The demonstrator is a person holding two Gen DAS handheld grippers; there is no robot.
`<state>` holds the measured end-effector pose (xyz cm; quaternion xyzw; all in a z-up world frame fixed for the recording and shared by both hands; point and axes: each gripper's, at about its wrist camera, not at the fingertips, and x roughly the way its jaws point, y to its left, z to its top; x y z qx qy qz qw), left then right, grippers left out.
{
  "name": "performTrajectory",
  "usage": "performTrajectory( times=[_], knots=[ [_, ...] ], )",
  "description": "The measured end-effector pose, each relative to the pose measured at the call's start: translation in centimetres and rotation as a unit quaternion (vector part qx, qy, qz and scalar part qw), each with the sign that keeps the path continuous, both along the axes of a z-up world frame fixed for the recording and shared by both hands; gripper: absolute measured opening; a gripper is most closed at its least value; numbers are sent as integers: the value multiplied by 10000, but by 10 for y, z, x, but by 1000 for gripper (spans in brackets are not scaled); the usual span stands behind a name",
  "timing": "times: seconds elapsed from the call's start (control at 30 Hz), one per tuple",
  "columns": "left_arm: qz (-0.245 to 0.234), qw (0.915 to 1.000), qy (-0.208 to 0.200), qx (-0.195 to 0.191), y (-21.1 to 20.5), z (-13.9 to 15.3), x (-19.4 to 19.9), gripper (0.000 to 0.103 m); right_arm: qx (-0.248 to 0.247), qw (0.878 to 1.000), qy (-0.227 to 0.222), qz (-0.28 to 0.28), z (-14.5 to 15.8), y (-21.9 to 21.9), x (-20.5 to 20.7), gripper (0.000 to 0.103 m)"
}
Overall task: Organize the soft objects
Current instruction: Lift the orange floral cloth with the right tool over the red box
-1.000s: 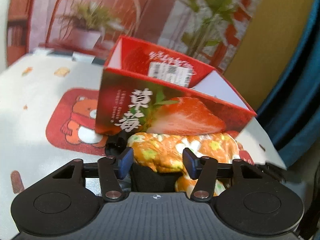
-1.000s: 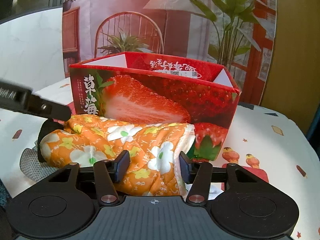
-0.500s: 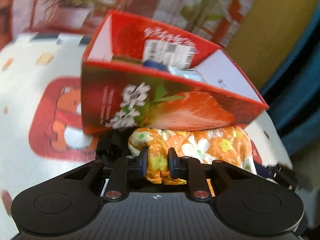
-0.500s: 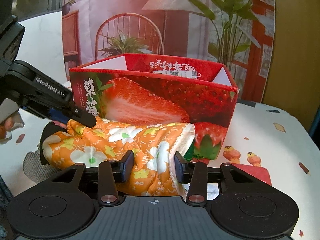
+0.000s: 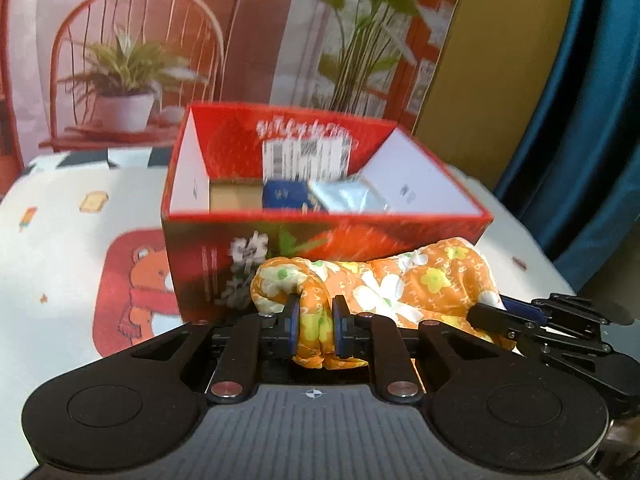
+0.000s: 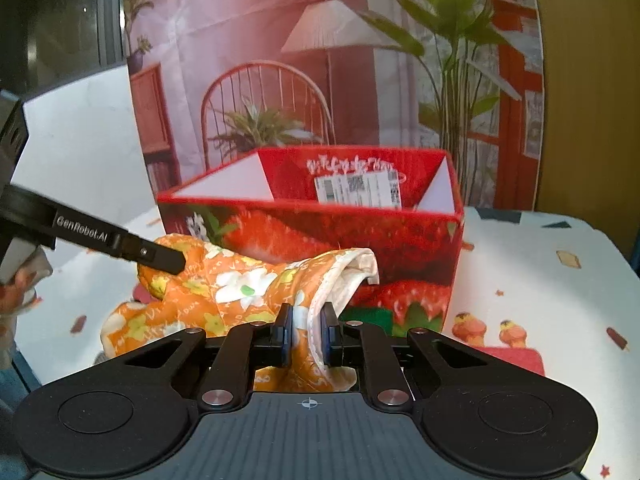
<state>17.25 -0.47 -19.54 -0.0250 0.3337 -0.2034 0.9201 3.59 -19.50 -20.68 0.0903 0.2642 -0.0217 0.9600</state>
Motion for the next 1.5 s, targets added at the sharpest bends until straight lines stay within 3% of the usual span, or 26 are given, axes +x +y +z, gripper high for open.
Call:
performTrajectory(
  times=[0.23, 0.47, 0.6, 0.7, 0.97, 1.13, 1.23, 1.5],
  knots=[
    [-43, 9981, -570, -248, 2, 43, 1, 17, 189, 9989, -417, 109, 36, -11, 7, 13],
    [28, 9955, -925, -218, -9, 65, 33, 17, 250, 9966, -760, 171, 67, -27, 42, 11],
    [101, 9952, -942, -260, -13, 72, 56, 16, 79, 9963, -835, 176, 72, -31, 72, 10],
    [141, 9957, -851, -337, -14, 75, 66, 15, 302, 9961, -815, 165, 71, -40, 89, 10],
    [205, 9948, -955, -305, -9, 80, 71, 12, 526, 9922, -1105, 251, 83, -51, 96, 10],
    [349, 9927, -1141, -174, -13, 81, 85, 11, 119, 9922, -1212, 282, 89, -49, 114, 9],
    [509, 9913, -1206, 108, -22, 76, 103, 11, -272, 9940, -1009, 311, 83, -47, 143, 9],
    [768, 9902, -1048, 505, -27, 62, 156, 7, -754, 9957, 321, 430, 41, -46, 226, 9]
  ],
)
